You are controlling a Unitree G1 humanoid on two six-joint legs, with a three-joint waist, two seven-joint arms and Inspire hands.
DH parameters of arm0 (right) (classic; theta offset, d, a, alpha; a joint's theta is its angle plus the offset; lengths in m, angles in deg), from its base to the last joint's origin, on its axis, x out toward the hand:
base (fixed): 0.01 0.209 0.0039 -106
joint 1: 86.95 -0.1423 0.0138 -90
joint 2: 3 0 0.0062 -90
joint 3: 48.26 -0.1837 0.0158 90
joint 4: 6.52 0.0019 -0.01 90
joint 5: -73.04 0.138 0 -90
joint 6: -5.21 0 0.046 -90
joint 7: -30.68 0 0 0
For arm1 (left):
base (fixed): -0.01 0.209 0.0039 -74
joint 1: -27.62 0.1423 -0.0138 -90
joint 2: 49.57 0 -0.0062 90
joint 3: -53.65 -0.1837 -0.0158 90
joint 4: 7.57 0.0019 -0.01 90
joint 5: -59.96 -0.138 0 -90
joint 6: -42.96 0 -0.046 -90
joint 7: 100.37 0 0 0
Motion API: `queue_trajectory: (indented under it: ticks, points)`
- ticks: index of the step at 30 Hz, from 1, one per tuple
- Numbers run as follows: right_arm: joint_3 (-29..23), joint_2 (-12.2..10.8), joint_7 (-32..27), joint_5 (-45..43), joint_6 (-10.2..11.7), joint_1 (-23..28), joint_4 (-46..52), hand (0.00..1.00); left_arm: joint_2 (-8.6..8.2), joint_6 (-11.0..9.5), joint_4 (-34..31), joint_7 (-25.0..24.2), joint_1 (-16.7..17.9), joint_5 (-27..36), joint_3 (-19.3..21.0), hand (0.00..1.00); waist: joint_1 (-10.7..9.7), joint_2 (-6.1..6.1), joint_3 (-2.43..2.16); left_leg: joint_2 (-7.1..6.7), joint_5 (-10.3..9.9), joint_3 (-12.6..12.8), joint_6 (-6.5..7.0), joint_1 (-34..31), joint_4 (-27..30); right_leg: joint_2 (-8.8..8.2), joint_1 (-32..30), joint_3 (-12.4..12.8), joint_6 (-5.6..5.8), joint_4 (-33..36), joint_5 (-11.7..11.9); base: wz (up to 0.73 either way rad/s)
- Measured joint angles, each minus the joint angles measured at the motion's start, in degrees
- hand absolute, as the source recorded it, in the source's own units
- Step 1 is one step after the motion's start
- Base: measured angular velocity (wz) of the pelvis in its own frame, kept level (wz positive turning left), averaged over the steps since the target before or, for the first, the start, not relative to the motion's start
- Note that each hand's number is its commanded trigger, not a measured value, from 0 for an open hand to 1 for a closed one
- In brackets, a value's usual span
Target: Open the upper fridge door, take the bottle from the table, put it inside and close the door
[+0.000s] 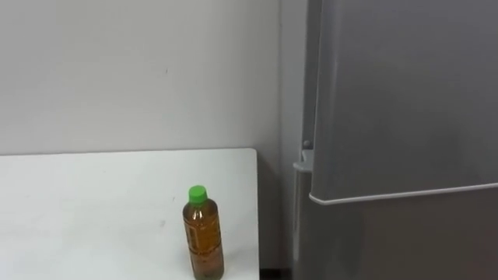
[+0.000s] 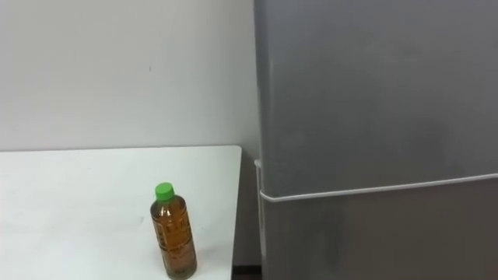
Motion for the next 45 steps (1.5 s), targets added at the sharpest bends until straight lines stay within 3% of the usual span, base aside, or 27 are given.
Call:
queue_trajectory:
  ticks: [3, 8, 16, 19, 22, 30, 39, 45]
  points:
    - [-0.4, 0.0, 0.6, 0.0, -0.8, -0.9, 0.0, 0.00, 0.00, 1.3, -2.0, -2.2, -1.5, -2.3, -0.7, 0.00, -1.0, 0.09, 0.07, -0.01, 0.0, -0.2, 0.01, -0.3, 0.5, -0.02, -0.1, -0.1, 0.00, 0.0, 0.0, 0.03]
    - [-0.4, 0.2, 1.1, 0.1, -1.0, -1.2, 0.0, 0.00, -0.15, 1.7, -4.0, -7.2, -5.6, -1.8, -4.3, 0.00, -1.8, 0.26, -0.01, -0.02, 0.0, -0.3, 0.01, -1.0, 0.5, -0.02, -0.7, -0.1, 0.00, 0.1, 0.0, 0.01]
    - [0.3, 0.0, 1.6, 0.1, -1.2, -2.3, -0.4, 0.00, -1.40, 3.8, -5.4, -13.3, -7.0, -1.8, -11.1, 0.00, -4.2, -0.01, 0.15, -0.01, 0.0, 0.1, 0.02, -1.0, 0.9, -0.05, -0.8, 0.1, -0.01, 0.2, 0.0, 0.00]
    - [0.3, -0.2, 1.7, 0.0, -1.1, -2.8, -0.4, 0.00, -2.99, 4.5, -7.0, -15.7, -7.0, -1.8, -13.6, 0.00, -4.7, -0.23, 0.23, -0.01, 0.0, 0.1, 0.02, -1.1, 0.8, -0.09, -0.9, 0.1, -0.01, 0.1, 0.0, 0.00]
    - [0.3, -0.2, 1.8, 0.0, -1.2, -3.2, -0.6, 0.00, -3.10, 5.3, -8.6, -18.9, -7.1, -1.7, -15.8, 0.00, -5.3, -0.21, 0.21, 0.00, 0.0, 0.2, 0.02, -1.2, 0.9, -0.09, -0.9, 0.1, -0.01, 0.1, 0.0, 0.00]
    - [1.0, 0.0, 1.7, -1.8, -2.0, -4.1, -0.6, 0.00, -3.37, 7.0, -8.7, -26.1, -13.3, -1.7, -19.6, 0.00, -6.0, -0.16, 0.15, 0.00, 0.0, 0.8, 0.04, -1.0, 0.9, -0.10, -1.0, 0.9, 0.00, 0.0, 0.0, -0.04]
    - [2.4, 0.1, 1.7, -1.4, -2.0, -4.8, -1.1, 0.00, -4.43, 9.6, -8.7, -34.0, -13.6, -1.8, -23.4, 0.00, -6.5, -0.05, 0.06, 0.02, 0.0, 1.3, 0.04, -1.2, 0.9, -0.09, -1.8, 1.3, 0.01, -0.1, 0.0, -0.03]
    - [4.4, 0.1, 1.7, 0.6, -2.4, -5.5, -1.3, 0.00, -4.47, 10.7, -8.7, -35.5, -13.6, -1.2, -26.8, 0.00, -7.4, 0.07, -0.01, 0.01, 0.1, 1.2, 0.04, -1.4, 0.8, -0.07, -2.0, 1.4, 0.01, -0.1, 0.0, 0.00]
